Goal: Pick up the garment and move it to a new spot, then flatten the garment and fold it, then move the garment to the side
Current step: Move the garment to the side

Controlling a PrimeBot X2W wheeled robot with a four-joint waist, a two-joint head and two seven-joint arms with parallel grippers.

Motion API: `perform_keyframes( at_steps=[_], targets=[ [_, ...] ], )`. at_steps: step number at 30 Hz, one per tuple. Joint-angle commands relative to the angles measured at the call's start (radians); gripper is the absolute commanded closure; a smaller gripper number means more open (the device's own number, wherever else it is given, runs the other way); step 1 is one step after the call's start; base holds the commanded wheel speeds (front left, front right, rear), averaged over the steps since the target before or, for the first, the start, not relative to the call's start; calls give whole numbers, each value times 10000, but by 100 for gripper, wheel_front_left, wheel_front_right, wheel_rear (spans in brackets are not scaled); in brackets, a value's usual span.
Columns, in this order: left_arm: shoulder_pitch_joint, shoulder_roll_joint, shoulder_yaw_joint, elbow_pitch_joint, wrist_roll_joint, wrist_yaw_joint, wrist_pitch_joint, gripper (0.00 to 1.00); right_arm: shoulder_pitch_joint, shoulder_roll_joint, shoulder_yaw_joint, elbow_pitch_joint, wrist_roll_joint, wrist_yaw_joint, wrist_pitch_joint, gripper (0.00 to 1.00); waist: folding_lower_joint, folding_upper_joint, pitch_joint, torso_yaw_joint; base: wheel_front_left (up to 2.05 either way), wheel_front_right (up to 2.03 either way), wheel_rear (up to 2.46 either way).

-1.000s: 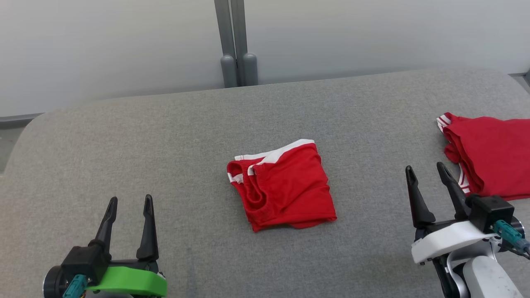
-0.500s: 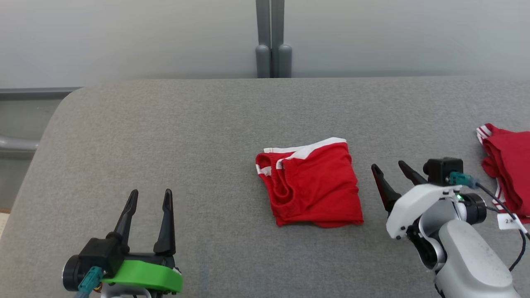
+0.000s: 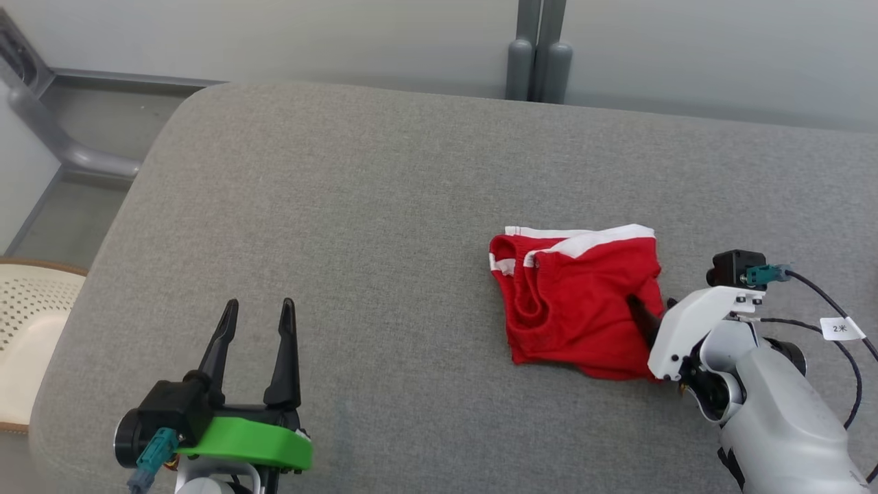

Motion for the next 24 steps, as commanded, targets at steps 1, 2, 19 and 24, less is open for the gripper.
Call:
perform_keyframes(
  at_steps=[1, 2, 19, 24],
  targets=[
    [-196, 2, -17, 7, -92, 16, -28, 0, -89, -23, -95, 258, -78, 5, 58, 0, 0, 0, 259, 253, 0, 0, 0],
    [-205, 2, -16, 19, -94, 15, -28, 0, -107, 6, -116, 436, -102, 5, 118, 0, 0, 0, 278, 270, 0, 0, 0],
    [-266, 3, -143, -45, 481, -143, -28, 0, -727, 36, 839, 347, 1226, 5, -1417, 100, 0, 0, -8, -1033, 0, 0, 0],
    [-269, 35, -440, -188, 515, -204, -28, 0, -861, -370, 1177, -7, 1333, 5, -1467, 100, 0, 0, -46, -2236, 0, 0, 0]
  ],
)
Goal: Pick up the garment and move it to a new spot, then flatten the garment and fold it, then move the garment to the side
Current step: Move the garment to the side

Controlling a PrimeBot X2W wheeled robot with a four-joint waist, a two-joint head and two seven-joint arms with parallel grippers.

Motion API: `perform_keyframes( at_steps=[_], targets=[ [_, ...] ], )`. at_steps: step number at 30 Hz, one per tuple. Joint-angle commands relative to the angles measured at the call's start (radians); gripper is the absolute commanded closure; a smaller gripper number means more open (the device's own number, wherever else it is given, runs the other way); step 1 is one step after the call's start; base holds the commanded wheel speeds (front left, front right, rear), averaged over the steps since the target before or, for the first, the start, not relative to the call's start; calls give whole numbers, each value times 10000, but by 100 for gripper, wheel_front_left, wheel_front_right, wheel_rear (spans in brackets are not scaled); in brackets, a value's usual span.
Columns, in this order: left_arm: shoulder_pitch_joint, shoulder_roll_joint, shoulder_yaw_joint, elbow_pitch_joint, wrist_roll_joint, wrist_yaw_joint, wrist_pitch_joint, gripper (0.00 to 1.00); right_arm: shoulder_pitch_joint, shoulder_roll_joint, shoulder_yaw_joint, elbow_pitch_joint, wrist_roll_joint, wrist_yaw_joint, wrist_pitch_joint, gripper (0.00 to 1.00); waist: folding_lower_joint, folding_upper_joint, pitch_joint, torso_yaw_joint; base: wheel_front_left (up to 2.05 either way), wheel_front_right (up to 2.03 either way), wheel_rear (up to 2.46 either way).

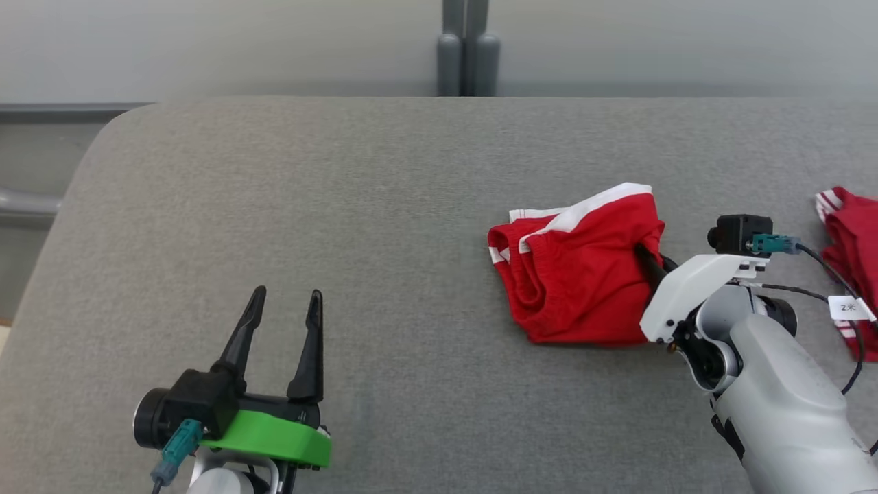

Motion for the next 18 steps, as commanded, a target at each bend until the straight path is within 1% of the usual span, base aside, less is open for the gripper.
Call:
perform_keyframes(
  at_steps=[1, 5, 9, 14, 18],
  targets=[
    [-92, 43, -47, -42, 117, -42, -28, 0, -144, -115, 73, -138, 80, 5, 17, 100, 0, 0, -138, -1323, 0, 0, 0],
    [-267, 66, -370, -40, 94, -59, -28, 0, 15, -371, 162, -439, 215, 5, 22, 100, 0, 0, -77, -2394, 0, 0, 0],
    [-418, 149, -494, 4, 144, -73, -28, 0, 149, -342, 283, -758, 271, 5, 3, 100, 0, 0, 69, -3441, 0, 0, 0],
    [-678, 284, -648, 65, 165, -75, -28, 0, 230, -201, 415, -1169, 411, 5, -86, 100, 0, 0, 291, -4478, 0, 0, 0],
    [-841, 433, -753, 109, 154, -77, -28, 0, 80, -157, 673, -1495, 509, 5, -187, 100, 0, 0, 499, -5058, 0, 0, 0]
  ],
)
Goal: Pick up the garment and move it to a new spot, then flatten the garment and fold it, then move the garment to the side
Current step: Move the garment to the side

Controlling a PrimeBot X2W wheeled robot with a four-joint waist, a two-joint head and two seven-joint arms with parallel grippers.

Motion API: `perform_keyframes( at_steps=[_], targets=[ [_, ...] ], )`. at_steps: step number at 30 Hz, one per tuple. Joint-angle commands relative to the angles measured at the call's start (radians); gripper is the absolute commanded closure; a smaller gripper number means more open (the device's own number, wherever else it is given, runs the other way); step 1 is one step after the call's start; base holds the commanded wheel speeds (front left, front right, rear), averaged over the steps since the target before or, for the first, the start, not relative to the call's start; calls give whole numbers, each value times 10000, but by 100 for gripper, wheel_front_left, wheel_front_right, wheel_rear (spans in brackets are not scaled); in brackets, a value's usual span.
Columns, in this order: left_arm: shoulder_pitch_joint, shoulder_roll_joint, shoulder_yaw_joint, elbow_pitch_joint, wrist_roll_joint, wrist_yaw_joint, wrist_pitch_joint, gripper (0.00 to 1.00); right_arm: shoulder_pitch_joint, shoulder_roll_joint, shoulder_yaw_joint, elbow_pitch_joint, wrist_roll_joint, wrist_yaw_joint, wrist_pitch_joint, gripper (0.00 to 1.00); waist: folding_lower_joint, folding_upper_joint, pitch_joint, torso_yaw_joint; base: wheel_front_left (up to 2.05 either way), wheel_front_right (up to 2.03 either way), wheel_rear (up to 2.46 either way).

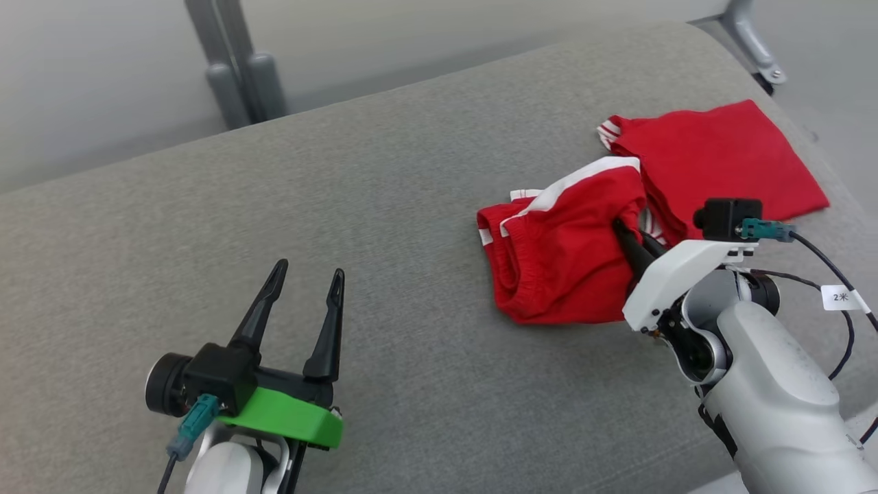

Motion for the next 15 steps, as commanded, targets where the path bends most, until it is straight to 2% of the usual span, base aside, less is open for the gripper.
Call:
perform_keyframes(
  at_steps=[1, 7, 15],
  targets=[
    [-194, 144, -22, 40, 67, -24, -25, 0, -110, -42, 122, -108, 72, 5, -68, 100, 0, -1, 423, -1271, 0, 0, 0],
    [-512, 413, -229, 127, 45, -28, -24, 0, -832, -489, 1005, -397, 113, 5, -121, 100, 0, -1, 1003, -1502, 0, 0, 0],
    [-1129, 888, -595, -23, 65, -29, 278, 0, -2381, -2197, 3085, -745, 598, 4, -461, 100, 0, -1, 2282, -1208, 0, 0, 0]
  ],
)
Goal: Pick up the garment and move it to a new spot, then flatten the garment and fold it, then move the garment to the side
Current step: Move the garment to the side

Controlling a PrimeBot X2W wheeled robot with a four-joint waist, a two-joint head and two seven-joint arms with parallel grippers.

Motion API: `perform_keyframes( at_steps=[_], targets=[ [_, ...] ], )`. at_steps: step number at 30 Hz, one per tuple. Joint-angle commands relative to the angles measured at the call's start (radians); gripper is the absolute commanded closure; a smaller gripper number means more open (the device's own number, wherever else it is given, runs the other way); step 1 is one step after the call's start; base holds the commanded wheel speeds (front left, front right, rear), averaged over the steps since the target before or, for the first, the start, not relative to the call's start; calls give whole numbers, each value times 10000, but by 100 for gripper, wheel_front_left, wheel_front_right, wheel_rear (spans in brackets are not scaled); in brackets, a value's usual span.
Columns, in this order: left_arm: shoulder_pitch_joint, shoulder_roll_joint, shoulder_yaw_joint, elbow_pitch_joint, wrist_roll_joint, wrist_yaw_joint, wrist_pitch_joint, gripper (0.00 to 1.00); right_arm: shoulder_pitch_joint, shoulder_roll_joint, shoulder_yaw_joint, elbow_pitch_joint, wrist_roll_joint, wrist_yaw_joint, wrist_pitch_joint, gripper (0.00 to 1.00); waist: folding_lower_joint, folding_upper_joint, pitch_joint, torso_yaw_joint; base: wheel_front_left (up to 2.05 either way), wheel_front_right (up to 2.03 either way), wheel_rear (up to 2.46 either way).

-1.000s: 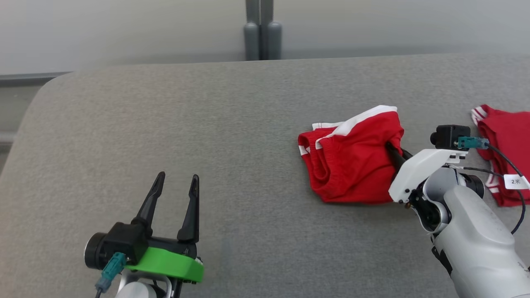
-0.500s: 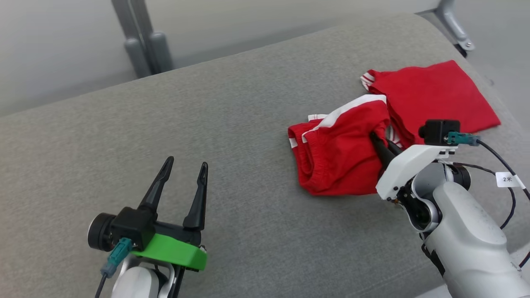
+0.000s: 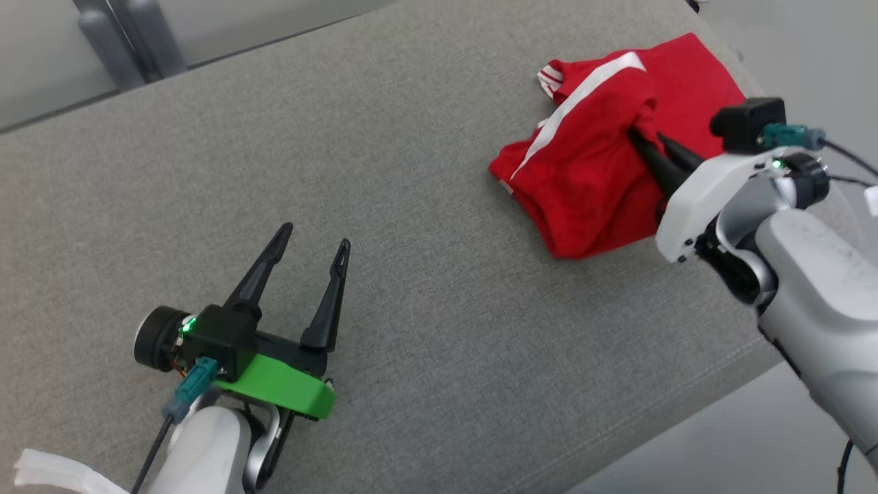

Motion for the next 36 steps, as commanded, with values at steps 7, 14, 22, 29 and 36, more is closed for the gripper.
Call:
perform_keyframes(
  at_steps=[7, 14, 22, 29, 36],
  targets=[
    [-735, 605, -176, -523, 124, -28, 485, 0, -1826, -1645, 1232, 411, 933, 0, -654, 100, 0, -1, 2258, 427, 0, 0, 0],
    [-1056, 846, -255, -907, 142, -7, 721, 0, -2716, -2587, 1621, 1751, 1311, 0, -1091, 100, 0, -1, 3091, 713, 0, 0, 0],
    [-1210, 944, -232, -875, 53, 58, 694, 0, -3380, -2251, 1726, 4066, 1071, 0, -1618, 0, 0, -1, 3289, 1027, 0, 0, 0],
    [-910, 680, -229, -497, -108, 170, 256, 0, -3895, -1949, 1443, 6106, 473, 0, -2557, 0, 0, -1, 2302, 1370, 0, 0, 0],
    [-265, 407, 61, -43, -497, 426, -142, 0, -3574, -1911, 1050, 5481, 235, 0, -2907, 0, 0, -1, 557, 1697, 0, 0, 0]
  ],
)
